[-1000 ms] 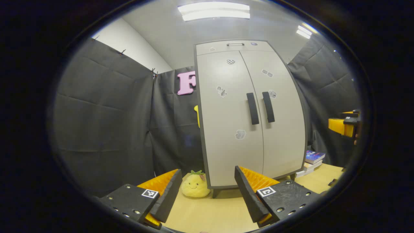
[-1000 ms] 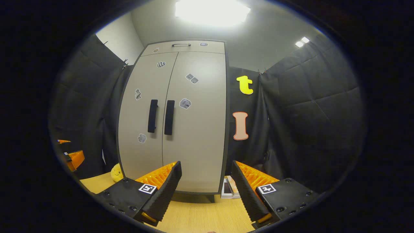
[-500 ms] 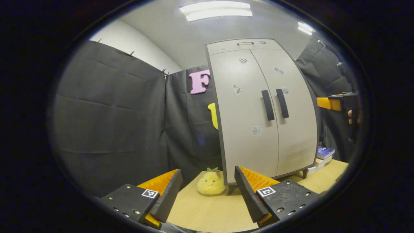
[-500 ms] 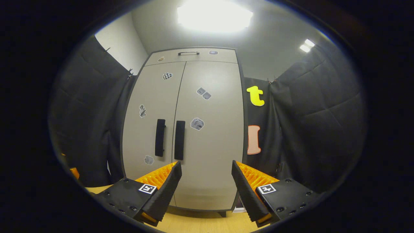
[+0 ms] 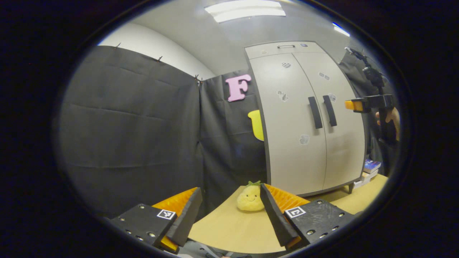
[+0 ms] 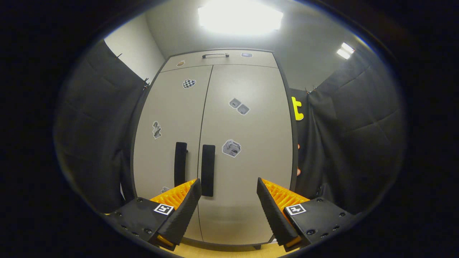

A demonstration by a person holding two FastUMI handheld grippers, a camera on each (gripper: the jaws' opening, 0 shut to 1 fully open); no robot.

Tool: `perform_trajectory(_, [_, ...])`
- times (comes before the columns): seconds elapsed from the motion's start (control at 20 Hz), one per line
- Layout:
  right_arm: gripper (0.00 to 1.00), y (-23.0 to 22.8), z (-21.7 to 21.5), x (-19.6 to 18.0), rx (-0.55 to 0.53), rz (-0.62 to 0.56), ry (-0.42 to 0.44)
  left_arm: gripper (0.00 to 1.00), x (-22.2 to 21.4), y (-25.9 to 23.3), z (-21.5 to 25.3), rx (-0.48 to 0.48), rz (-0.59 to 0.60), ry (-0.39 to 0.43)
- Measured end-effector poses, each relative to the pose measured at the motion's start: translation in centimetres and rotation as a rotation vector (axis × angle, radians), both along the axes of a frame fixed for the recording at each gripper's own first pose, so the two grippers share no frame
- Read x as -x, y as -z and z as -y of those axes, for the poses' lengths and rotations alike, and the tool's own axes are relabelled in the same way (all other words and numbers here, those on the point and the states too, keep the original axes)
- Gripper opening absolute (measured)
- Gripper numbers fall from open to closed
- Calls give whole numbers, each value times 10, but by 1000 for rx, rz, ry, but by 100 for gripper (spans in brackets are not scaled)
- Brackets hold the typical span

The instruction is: Open the right door of the double-door shoe cabinet with the right hand, and open the left door with the left hand.

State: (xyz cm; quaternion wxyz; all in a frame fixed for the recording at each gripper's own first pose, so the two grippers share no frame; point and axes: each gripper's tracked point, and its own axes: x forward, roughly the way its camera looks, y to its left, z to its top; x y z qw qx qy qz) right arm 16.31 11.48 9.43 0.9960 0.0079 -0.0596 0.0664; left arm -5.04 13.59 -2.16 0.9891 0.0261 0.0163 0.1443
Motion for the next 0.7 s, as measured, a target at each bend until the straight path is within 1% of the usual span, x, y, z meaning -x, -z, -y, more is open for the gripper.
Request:
perform_trajectory(0.05, [97,-1,-2,-6,-8,-4,3,94,3,0,-6,-3,-3,-15])
perform_trajectory(0.1, [97,-2,-7,-11,-21,-4,0,96,8,1,-13,-5,-6,-31])
perform_trajectory(0.2, [96,-6,-16,-24,-35,-7,-10,94,16,8,-24,-3,-19,-60])
perform_trajectory(0.25, [97,-7,-20,-30,-32,-8,-12,94,20,10,-29,1,-26,-74])
perform_trajectory(0.3, [97,-9,-25,-37,-24,-8,-14,96,23,12,-33,5,-33,-86])
perform_trajectory(0.35, [97,-10,-30,-43,-17,-11,-18,96,26,13,-36,8,-40,-98])
perform_trajectory(0.4, [97,-9,-35,-48,-9,-16,-25,94,29,15,-38,10,-44,-109])
perform_trajectory(0.55, [97,-4,-48,-64,12,-46,-37,96,34,16,-44,7,-50,-134])
perform_trajectory(0.6, [97,-3,-53,-70,17,-59,-40,94,36,17,-44,5,-50,-138])
perform_trajectory(0.65, [97,-1,-55,-74,19,-72,-33,96,37,16,-44,4,-51,-141])
perform_trajectory(0.7, [92,2,-59,-80,18,-89,-34,96,38,17,-45,5,-54,-141])
